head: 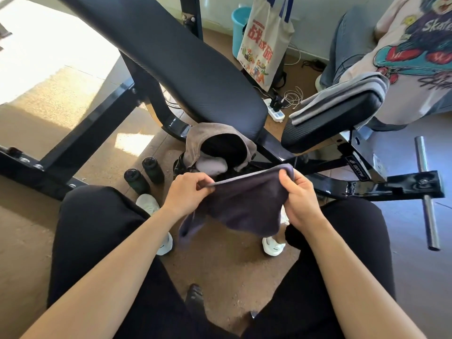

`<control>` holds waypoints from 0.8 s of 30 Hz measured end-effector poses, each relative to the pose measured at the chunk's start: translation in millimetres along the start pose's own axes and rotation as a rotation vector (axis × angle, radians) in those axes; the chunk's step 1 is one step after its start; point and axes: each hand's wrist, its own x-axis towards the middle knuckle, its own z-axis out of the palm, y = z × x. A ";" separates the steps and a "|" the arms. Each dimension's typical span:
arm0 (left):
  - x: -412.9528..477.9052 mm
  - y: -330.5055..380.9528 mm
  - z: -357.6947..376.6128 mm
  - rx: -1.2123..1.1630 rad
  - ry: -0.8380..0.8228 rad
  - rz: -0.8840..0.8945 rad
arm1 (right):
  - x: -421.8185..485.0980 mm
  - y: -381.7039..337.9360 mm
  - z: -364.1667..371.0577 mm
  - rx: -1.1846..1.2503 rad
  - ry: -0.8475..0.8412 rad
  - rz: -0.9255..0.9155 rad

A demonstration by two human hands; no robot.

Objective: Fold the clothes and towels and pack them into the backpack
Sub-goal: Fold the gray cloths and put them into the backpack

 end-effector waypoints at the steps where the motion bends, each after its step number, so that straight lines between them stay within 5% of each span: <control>1: -0.7 -1.2 1.5 0.090 -0.026 0.004 | -0.7 -2.4 2.1 0.022 0.026 -0.005; 5: 1.5 -8.1 13.1 0.279 -0.104 -0.088 | -1.1 -10.0 8.7 0.035 0.102 -0.031; 9: 9.2 -24.3 21.6 0.165 -0.114 -0.261 | 6.1 -13.9 -0.6 0.103 0.238 -0.075; 12: 12.2 -18.1 22.8 0.025 -0.088 -0.168 | 9.8 -13.0 -14.6 -0.251 0.306 -0.184; 16: -3.8 19.8 16.0 -0.249 -0.164 0.068 | 2.9 3.8 -6.2 -0.764 -0.042 -0.222; 20: -17.3 44.4 13.3 -0.344 -0.280 0.184 | -0.4 32.6 16.5 -0.790 -0.447 -0.163; 22: -17.7 45.0 12.6 -0.371 -0.270 0.182 | 4.3 38.5 22.3 -0.830 -0.436 -0.165; 24: -15.1 37.0 11.7 -0.332 -0.217 0.131 | 12.4 36.7 22.7 -0.795 -0.254 -0.164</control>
